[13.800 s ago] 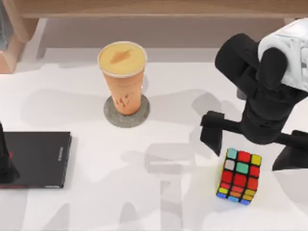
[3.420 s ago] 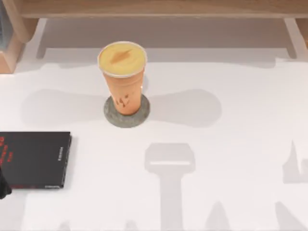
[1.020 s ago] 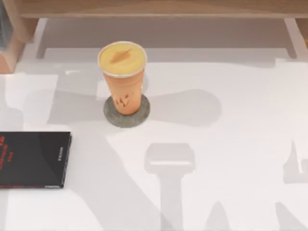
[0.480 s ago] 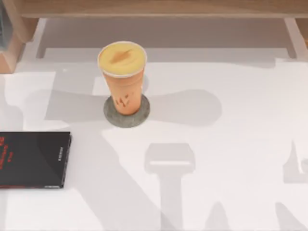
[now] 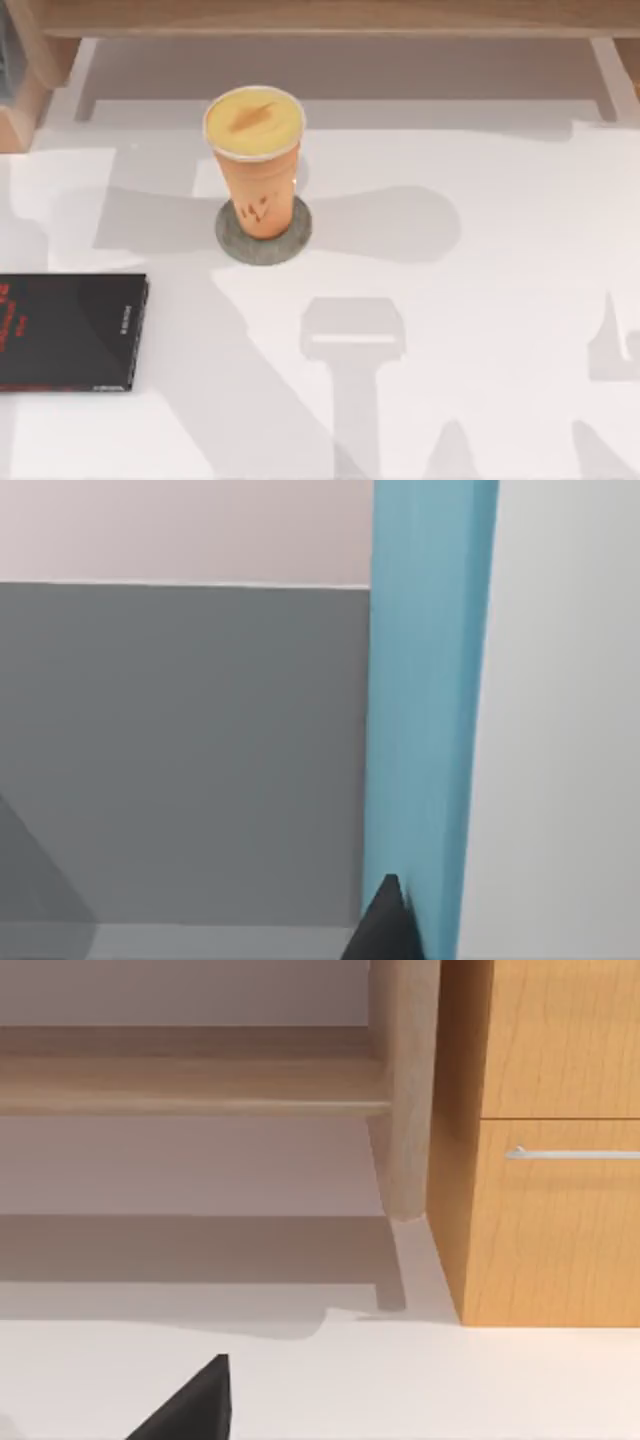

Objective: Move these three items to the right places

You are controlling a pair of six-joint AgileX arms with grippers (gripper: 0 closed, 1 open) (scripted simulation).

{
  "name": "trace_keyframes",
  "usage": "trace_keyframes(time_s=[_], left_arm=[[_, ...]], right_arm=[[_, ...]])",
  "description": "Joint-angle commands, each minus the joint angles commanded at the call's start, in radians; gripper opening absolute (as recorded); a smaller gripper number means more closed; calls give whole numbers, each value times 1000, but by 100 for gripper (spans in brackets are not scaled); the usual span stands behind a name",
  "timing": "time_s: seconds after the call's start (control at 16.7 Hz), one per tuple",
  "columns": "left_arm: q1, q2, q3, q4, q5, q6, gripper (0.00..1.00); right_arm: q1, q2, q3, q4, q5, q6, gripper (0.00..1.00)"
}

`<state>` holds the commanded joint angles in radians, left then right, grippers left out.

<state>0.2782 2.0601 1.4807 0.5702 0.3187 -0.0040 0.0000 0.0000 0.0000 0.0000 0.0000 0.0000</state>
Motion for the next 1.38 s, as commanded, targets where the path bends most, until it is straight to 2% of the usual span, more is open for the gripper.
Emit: trace_keyframes(time_s=[0.12,0.18,0.96,1.38], left_arm=[[0,0,0,0,0,0,2],[0,0,0,0,0,0,0],[33,-43,13,-52,-14,29,0],[8,-48,-29,-19,6,2,0]], right_arm=[[0,0,0,0,0,0,100],[0,0,0,0,0,0,100],[0,0,0,0,0,0,100],[0,0,0,0,0,0,100]])
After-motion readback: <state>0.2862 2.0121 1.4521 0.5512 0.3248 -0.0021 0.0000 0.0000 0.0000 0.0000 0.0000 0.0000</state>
